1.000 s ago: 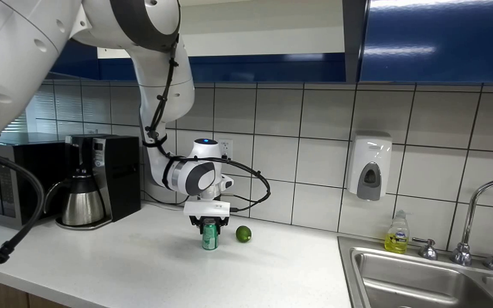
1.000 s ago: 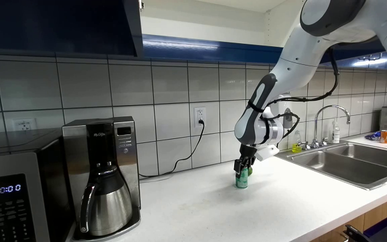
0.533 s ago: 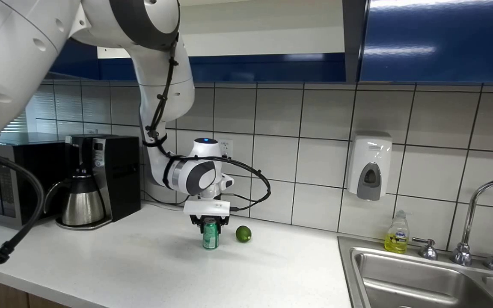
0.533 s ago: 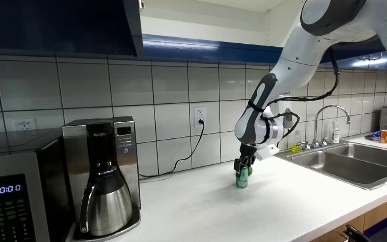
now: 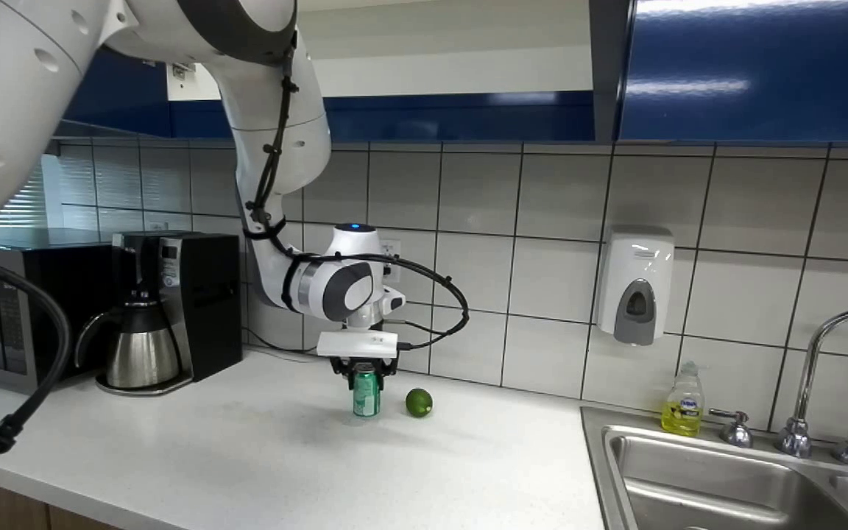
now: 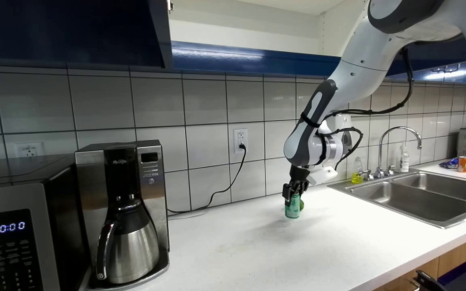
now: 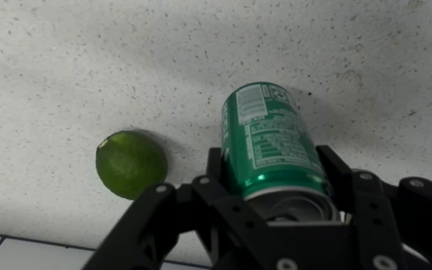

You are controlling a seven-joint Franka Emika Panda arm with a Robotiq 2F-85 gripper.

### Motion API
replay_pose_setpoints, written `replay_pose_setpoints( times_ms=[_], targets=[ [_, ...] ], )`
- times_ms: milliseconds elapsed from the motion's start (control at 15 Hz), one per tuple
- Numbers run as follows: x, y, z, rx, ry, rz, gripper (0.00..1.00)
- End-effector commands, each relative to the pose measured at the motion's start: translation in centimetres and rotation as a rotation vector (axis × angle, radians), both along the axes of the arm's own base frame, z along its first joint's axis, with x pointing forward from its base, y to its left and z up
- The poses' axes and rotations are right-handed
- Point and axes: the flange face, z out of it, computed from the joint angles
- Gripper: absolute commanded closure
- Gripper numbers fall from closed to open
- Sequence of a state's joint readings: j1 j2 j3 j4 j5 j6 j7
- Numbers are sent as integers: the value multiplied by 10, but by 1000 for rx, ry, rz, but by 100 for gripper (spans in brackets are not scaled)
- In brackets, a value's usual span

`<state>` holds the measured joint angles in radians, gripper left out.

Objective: Move the can of sprite to the bottom shelf of the cabinet

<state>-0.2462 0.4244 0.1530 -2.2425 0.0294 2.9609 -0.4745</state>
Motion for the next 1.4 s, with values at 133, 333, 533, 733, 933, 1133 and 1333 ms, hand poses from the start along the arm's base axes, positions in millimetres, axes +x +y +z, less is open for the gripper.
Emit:
replay_pose_setpoints(
  times_ms=[133,333,533,733,933,1133,1333],
  targets=[
    [-15,-1,45,-23,2,-22,62],
    [-22,-3,61,-34,4,-23,62],
    [-31,-1,75,-36,20,-23,62],
    [-41,1,90,-38,39,-20,62],
    [-52,4,109,-47,57,-12,62],
    [-62,6,130,-53,68,-12,62],
    [-73,9,149,-59,84,-8,62]
  ],
)
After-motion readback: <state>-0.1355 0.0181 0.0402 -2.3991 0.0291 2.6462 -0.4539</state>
